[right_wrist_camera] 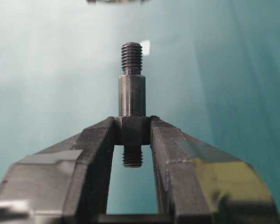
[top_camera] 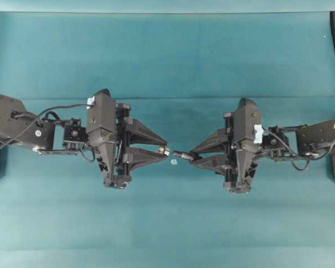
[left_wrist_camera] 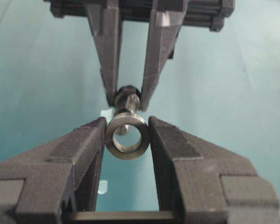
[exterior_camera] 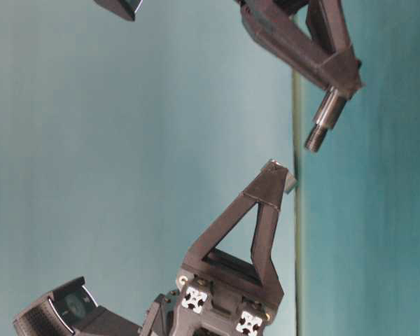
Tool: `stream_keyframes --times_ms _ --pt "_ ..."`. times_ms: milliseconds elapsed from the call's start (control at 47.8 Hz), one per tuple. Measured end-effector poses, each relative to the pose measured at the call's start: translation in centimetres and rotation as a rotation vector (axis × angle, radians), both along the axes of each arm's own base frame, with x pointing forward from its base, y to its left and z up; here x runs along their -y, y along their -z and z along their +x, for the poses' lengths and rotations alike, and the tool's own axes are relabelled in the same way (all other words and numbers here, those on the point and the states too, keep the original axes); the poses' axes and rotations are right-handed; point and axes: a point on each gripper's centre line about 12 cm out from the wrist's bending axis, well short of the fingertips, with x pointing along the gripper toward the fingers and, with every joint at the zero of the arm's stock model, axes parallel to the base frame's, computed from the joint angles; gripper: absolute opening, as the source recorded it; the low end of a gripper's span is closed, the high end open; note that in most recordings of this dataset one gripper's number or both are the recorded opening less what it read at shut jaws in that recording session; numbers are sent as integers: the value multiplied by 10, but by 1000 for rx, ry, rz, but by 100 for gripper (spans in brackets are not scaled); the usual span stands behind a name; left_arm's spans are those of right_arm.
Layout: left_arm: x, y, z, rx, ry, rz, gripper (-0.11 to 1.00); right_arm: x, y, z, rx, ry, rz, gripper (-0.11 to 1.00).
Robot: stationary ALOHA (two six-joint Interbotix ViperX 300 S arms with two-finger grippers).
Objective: Insert the washer onto the shaft with both hands.
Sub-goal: 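Align the washer hole with the shaft's upper threaded end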
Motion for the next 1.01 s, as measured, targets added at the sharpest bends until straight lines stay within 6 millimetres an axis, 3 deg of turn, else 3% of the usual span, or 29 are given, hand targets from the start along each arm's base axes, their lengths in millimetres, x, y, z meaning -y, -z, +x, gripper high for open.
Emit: stream_keyframes --times_ms 1005 --pt "0 5 3 -12 0 0 37 3 -6 5 66 19 10 0"
